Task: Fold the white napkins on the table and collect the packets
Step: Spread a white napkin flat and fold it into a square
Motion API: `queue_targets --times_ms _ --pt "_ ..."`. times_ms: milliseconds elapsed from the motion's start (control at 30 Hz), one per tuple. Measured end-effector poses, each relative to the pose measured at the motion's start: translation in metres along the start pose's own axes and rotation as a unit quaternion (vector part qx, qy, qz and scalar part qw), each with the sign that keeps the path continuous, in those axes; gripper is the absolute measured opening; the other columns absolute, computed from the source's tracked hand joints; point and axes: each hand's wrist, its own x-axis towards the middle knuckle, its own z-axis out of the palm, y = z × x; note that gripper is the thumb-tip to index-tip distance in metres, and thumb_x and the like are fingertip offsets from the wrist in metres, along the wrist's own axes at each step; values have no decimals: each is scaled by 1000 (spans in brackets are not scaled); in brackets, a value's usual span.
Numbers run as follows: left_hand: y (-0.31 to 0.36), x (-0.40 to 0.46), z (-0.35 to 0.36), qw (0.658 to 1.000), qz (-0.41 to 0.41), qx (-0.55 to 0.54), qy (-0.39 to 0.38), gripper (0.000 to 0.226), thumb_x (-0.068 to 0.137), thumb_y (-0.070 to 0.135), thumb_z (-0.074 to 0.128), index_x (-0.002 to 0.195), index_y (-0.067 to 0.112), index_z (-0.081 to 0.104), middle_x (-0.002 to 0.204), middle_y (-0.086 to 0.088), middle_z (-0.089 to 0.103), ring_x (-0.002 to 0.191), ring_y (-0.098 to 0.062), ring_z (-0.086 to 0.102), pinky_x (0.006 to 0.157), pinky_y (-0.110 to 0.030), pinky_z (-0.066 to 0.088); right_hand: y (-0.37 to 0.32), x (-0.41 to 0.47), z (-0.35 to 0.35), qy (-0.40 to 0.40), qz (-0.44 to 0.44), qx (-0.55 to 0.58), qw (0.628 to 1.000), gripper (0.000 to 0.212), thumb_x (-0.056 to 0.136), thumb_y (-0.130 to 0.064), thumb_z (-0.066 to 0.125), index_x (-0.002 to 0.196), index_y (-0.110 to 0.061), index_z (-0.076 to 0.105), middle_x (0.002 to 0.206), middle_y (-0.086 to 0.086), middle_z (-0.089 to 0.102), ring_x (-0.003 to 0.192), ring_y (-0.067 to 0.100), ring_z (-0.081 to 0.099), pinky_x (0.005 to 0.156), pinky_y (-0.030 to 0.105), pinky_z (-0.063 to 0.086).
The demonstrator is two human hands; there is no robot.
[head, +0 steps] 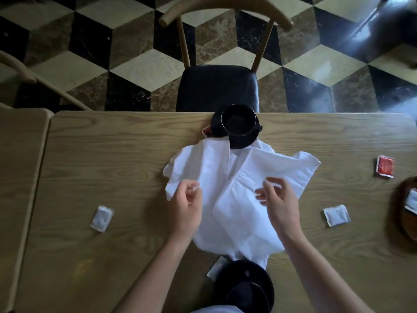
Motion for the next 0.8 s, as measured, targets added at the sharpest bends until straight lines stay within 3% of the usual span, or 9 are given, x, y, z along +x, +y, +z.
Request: queue_targets --times_ms 167,267,467,600,700,800 --pt "-64 -83 -19 993 -93 18 -76 10 82 24 58 82 34 62 62 12 58 57 -14 54 61 -35 46 62 -76 -19 -12 98 -15 995 7 95 -17 62 101 -16 67 76 5 77 63 17 71 62 35 54" --pt "-71 -97 -19 986 -115 36 -116 24 87 10 61 80 32 63 60 11 59 54 -12 55 56 -22 47 73 -89 -28 -5 140 -1 990 8 92 -17 64 100 -16 68 77 8 76 62 15 69 60 32 52" --pt "-47 -71 5 985 -46 118 -115 13 84 17 69 90 24 60 83 -2 57 72 -15 57 69 -26 49 55 -69 -20 -30 171 13 985 17 90 -13 64 106 -6 65 92 12 72 65 16 68 58 29 55" --pt "-25 -46 28 971 -3 231 -55 28 83 22 73 108 15 61 89 1 51 89 -23 55 83 -37 49 48 -52 -15 15 139 -31 990 23 87 -14 64 110 -12 62 106 7 68 83 21 71 70 36 58" --pt "-9 -31 40 958 -2 282 -52 35 85 30 67 117 18 59 109 -4 56 106 -25 53 89 -41 49 54 -35 -31 94 111 -140 979 37 83 -19 66 119 -11 62 118 7 62 104 22 61 85 35 47" --pt "3 -25 52 948 23 308 -76 35 89 34 64 120 19 55 118 -4 53 112 -25 49 93 -41 48 62 -13 -48 127 186 -110 968 53 83 -24 69 131 -6 52 124 15 57 111 32 57 96 41 47"
